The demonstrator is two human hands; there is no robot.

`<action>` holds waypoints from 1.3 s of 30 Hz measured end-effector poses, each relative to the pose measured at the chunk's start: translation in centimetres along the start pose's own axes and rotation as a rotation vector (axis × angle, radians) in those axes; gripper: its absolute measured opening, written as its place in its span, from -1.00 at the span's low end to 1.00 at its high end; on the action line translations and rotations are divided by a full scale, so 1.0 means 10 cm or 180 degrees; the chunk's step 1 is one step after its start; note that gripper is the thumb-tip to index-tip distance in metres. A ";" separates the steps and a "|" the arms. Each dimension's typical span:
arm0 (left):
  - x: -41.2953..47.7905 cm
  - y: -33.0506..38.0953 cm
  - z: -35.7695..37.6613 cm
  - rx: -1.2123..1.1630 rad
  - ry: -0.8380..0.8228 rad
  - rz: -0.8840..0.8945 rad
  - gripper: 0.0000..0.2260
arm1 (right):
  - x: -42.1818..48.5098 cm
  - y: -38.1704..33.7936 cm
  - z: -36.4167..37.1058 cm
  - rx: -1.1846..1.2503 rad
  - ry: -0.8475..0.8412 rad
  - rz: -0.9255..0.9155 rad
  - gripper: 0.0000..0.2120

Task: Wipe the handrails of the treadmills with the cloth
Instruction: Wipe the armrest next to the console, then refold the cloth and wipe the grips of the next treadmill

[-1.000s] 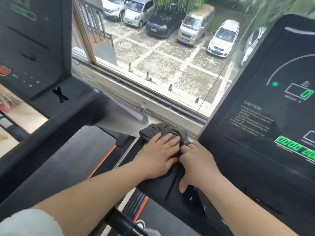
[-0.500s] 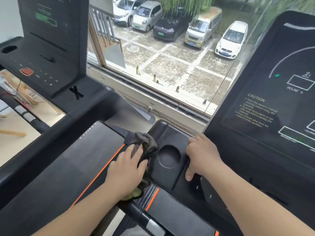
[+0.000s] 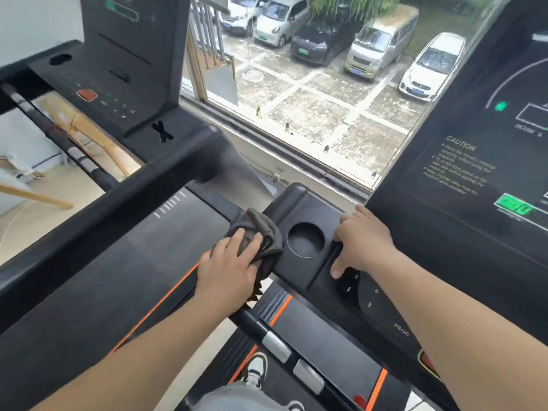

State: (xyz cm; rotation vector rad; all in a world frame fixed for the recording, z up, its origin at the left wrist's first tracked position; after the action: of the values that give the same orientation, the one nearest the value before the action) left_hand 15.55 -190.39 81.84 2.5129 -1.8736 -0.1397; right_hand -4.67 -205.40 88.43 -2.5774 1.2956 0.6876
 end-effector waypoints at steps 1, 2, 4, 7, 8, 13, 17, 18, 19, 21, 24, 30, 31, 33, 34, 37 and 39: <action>0.09 0.00 -0.01 -0.0082 -0.0089 -0.0078 -0.51 | -0.01 0.00 0.00 0.0009 0.0008 0.0001 -0.25; 0.22 0.01 -0.03 -0.0308 -0.0205 -0.0174 -0.53 | -0.02 0.00 0.00 0.0004 0.0008 0.0006 -0.26; 0.47 0.01 -0.04 -0.0999 -0.0591 -0.0407 -0.55 | -0.07 -0.03 -0.04 -0.0088 0.0016 0.0041 -0.30; 0.51 0.00 -0.08 -0.1368 -0.0724 -0.0562 -0.58 | -0.19 -0.09 -0.02 -0.0266 0.0154 0.0055 -0.37; 0.37 0.01 -0.07 -0.0993 -0.0518 -0.0570 -0.59 | -0.24 -0.12 0.02 -0.0295 0.0323 0.0015 -0.44; -0.60 -0.04 0.06 -0.0038 0.0403 -0.0411 -0.59 | -0.67 -0.60 0.30 0.0819 0.1120 -0.0506 -0.62; -0.74 -0.16 -0.09 -0.0109 0.0709 -0.0209 -0.68 | -0.72 -0.96 0.68 0.1954 0.0672 -0.0673 -0.56; -0.67 -0.23 -0.13 -0.0329 0.0483 -0.0330 -0.67 | -0.72 -0.99 0.72 0.2155 0.0643 -0.0650 -0.53; -0.60 -0.37 -0.15 -0.0733 0.0192 -0.0670 -0.68 | -0.72 -1.02 0.75 0.2284 0.0631 -0.0607 -0.52; -0.49 -0.67 -0.08 -0.1432 -0.0507 -0.1465 -0.68 | -0.75 -1.05 0.79 0.2571 0.0618 -0.0470 -0.54; -0.59 -0.65 -0.05 -0.1072 -0.0648 -0.1412 -0.74 | -0.84 -1.08 0.83 0.3388 0.0468 -0.0240 -0.51; -1.22 -0.19 0.16 0.0114 0.0076 -0.0799 -0.43 | -1.09 -1.34 0.89 0.2986 0.0774 -0.0502 -0.55; -1.20 -0.19 0.18 0.0116 0.0024 -0.0736 -0.40 | -1.11 -1.45 0.86 0.2636 0.0890 -0.0735 -0.50; -1.14 -0.22 0.19 0.0022 -0.0087 -0.0628 -0.40 | -1.11 -1.74 0.79 0.1966 0.0970 -0.1215 -0.35; -1.13 -0.24 0.17 -0.0085 -0.0149 -0.0565 -0.39 | -1.10 -1.91 0.76 0.1750 0.0921 -0.1448 -0.27; -1.37 -0.35 0.08 -0.0639 -0.0126 -0.0409 -0.27 | -0.95 -2.41 0.76 0.1117 0.0828 -0.2047 -0.15; -1.66 -0.42 0.00 -0.1131 0.0160 -0.0303 -0.26 | -0.81 -2.64 0.78 0.0901 0.0616 -0.2104 -0.13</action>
State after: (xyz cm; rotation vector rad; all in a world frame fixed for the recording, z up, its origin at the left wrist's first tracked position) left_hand 14.92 -173.33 82.70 2.3366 -1.5492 -0.3704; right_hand 9.61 -180.88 84.13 -2.6251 0.4556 0.1227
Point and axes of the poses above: each hand's wrist, its own x-axis towards the middle knuckle, its own z-axis out of the palm, y = z × x, the point moved 7 cm from there along x, towards the middle knuckle, and after that the axes turned 3 degrees about -y, right-handed, at the moved point
